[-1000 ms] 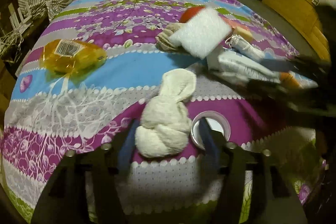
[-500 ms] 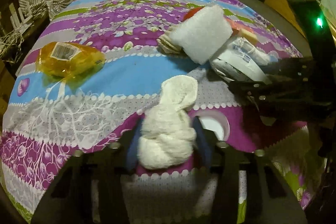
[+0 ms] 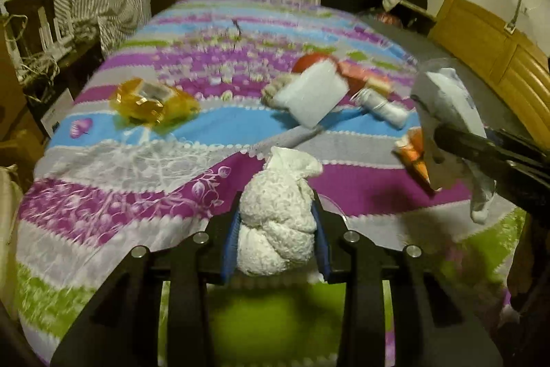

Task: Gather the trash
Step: 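Grasp the white cloth with the left tool while the right tool grasps the white tube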

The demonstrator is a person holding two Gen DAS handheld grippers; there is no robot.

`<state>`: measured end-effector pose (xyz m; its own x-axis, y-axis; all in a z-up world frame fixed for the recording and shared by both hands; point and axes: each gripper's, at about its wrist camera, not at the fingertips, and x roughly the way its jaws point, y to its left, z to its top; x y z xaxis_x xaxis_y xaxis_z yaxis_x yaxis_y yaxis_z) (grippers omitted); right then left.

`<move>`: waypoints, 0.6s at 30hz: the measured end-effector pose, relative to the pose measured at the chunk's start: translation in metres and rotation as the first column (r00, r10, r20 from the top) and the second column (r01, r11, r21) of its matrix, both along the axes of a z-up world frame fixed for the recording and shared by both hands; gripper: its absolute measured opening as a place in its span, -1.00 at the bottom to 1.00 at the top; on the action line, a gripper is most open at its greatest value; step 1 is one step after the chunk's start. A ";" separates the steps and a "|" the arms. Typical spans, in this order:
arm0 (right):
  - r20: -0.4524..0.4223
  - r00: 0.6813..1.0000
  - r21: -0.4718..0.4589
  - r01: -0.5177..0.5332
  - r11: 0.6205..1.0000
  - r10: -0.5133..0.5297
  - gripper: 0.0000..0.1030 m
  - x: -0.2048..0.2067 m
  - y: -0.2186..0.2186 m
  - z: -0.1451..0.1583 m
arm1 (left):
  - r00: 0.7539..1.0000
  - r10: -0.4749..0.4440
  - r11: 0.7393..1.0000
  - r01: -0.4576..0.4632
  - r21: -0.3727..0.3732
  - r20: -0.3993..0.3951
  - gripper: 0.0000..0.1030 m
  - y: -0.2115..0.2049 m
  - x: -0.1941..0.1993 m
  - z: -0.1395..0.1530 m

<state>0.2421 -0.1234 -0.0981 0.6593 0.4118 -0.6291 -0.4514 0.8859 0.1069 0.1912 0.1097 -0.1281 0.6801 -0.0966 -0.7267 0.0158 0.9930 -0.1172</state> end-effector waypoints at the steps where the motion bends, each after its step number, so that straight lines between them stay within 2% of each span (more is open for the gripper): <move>1: 0.015 1.000 0.013 0.010 1.000 -0.010 -0.33 -0.010 -0.005 0.005 | 1.000 0.000 1.000 0.000 -0.001 0.019 -0.34 -0.001 -0.008 0.006; 8: 0.125 0.988 0.098 0.080 0.992 -0.092 -0.33 -0.078 -0.031 0.035 | 0.983 0.006 1.000 -0.011 0.025 0.186 -0.34 -0.019 -0.054 0.062; 14: 0.284 0.944 0.111 0.143 0.983 -0.170 -0.33 -0.136 -0.042 0.066 | 0.938 0.036 0.994 -0.070 0.087 0.345 -0.34 -0.044 -0.096 0.101; 18: 0.336 0.920 0.122 0.173 0.977 -0.205 -0.33 -0.166 -0.049 0.080 | 0.917 0.049 0.991 -0.094 0.097 0.395 -0.34 -0.053 -0.109 0.112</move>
<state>0.0760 -0.1726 -0.0184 0.8995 0.3014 -0.3164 -0.2995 0.9525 0.0561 0.0826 0.0569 -0.0163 0.9140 0.0293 -0.4046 -0.0340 0.9994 -0.0043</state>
